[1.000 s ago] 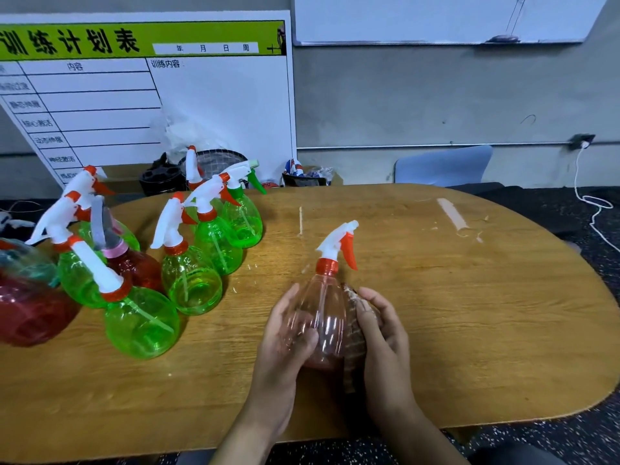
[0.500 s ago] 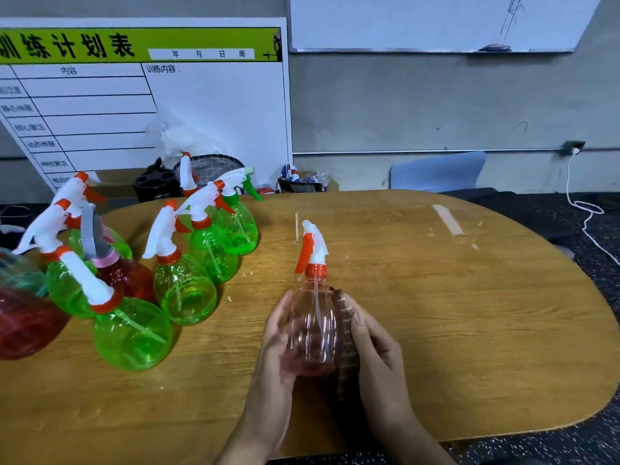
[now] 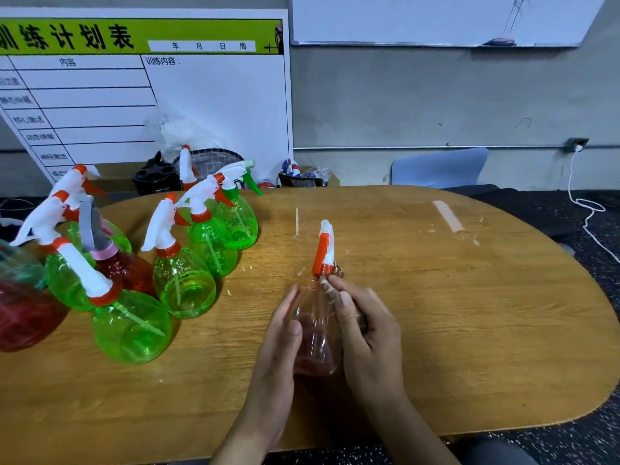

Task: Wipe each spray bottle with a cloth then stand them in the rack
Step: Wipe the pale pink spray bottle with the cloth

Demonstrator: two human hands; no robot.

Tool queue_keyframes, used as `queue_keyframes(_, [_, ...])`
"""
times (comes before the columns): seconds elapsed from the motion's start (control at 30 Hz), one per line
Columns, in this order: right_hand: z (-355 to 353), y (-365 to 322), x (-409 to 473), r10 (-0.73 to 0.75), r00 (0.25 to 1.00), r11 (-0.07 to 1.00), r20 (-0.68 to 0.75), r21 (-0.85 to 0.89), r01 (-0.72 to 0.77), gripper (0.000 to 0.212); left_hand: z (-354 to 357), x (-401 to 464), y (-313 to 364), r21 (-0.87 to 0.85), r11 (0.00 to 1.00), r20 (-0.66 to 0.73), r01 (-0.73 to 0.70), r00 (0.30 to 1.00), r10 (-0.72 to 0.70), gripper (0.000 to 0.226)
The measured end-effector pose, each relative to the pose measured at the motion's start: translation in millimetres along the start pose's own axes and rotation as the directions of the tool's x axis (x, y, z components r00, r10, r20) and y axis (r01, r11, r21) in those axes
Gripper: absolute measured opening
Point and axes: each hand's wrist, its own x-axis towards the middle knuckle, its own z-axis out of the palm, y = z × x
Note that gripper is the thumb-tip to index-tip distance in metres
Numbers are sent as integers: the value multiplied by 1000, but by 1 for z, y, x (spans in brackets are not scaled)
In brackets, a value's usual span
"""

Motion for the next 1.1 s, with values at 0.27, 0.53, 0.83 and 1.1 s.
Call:
queue_keyframes(0.27, [-11, 4, -34, -299, 905, 931, 301, -116, 346, 33, 4, -1, 8, -69, 997, -36, 23, 999, -25, 47])
queue_keyframes(0.53, [-15, -1, -22, -294, 954, 939, 64, -166, 300, 32, 4, -3, 8, -28, 999, -30, 23, 999, -23, 43])
queue_keyframes(0.83, [0, 2, -6, -108, 991, 951, 76, -284, 125, 43, -1, -1, -2, 16, 1000, -3, 5, 1000, -5, 51])
queue_keyframes(1.1, [-17, 7, -36, -305, 893, 908, 333, -183, 378, 42, 3, -3, 7, -12, 1000, -43, 15, 999, -15, 43])
